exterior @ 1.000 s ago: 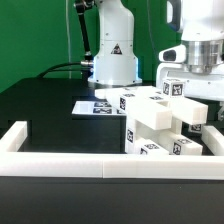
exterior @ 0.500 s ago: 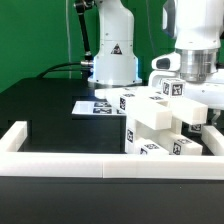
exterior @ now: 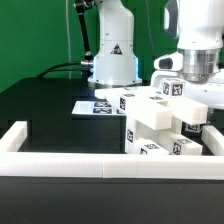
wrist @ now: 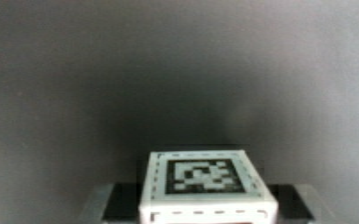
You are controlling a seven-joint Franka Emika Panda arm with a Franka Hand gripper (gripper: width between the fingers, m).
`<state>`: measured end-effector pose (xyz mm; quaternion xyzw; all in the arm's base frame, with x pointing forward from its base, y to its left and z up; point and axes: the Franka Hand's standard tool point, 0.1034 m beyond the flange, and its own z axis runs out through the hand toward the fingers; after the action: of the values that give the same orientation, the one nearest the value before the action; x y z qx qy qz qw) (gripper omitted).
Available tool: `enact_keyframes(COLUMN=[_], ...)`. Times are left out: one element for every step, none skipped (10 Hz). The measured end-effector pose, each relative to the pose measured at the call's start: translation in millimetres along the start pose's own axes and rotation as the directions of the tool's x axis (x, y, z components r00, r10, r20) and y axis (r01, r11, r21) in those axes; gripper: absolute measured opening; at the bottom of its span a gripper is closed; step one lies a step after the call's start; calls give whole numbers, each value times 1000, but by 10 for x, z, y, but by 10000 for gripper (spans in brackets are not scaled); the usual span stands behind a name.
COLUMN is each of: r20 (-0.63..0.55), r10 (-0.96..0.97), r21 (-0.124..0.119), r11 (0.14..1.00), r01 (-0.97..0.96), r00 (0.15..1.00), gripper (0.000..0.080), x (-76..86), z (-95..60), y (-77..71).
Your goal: Assemble chair
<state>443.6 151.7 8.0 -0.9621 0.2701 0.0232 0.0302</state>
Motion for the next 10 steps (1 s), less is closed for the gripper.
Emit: enact_keyframes(r20=[0, 0, 0, 1, 0, 0, -1, -2, -5, -1], r10=[0, 0, 0, 1, -3, -4, -4, -4, -1, -5], r21=[0, 0, 0, 1, 3, 3, 5, 12, 22, 29], r11=[1000, 1000, 1000, 1000, 1000, 1000, 1000, 1000, 1000, 1000], r01=[0, 0, 0, -1, 3, 4, 4, 4, 1, 5], r00=[1000, 1000, 1000, 1000, 1000, 1000, 1000, 1000, 1000, 1000], gripper=[285, 285, 285, 285, 285, 285, 285, 285, 285, 285], x=[0, 0, -1, -20, -27, -31, -47, -93, -148, -184], z=[0, 0, 0, -2, -15, -22, -55, -140, -249, -363], y=[0, 0, -1, -15, -27, -17, -10, -7, -19, -31])
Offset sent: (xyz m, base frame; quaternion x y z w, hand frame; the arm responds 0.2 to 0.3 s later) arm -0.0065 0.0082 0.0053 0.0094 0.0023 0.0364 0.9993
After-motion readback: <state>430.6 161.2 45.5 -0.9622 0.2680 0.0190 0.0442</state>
